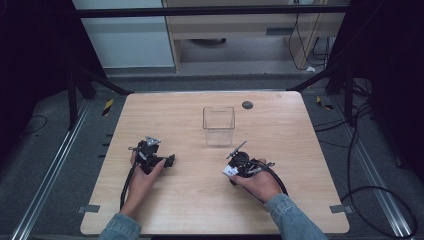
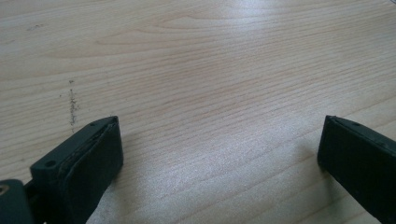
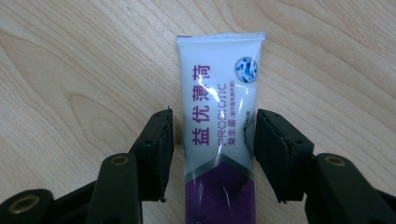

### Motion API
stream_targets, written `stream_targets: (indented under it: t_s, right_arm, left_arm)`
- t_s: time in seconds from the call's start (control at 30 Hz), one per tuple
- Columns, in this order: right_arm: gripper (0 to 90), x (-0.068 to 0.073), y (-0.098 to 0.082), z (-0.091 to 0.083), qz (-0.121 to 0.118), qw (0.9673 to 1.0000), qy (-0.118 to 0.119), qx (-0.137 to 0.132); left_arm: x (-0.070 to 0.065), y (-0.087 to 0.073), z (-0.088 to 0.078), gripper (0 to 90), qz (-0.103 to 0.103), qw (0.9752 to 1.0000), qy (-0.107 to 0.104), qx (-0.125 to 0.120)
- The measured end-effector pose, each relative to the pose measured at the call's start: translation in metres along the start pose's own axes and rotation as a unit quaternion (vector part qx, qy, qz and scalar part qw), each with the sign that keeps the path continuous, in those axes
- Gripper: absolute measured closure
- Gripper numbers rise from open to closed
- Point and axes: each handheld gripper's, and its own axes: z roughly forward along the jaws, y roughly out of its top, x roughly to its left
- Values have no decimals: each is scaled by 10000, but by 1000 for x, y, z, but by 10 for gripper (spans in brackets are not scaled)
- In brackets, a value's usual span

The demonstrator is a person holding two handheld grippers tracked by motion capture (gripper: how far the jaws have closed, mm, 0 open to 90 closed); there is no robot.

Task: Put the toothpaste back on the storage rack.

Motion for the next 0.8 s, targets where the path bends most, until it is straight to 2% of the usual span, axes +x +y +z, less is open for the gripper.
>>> stream_targets:
  t_s: [0.8]
  right_arm:
    - [528,-3,-1,-1,48,9998,-12,207]
  left_arm:
    - [0,0,0,0,-2,10000,-2,-1]
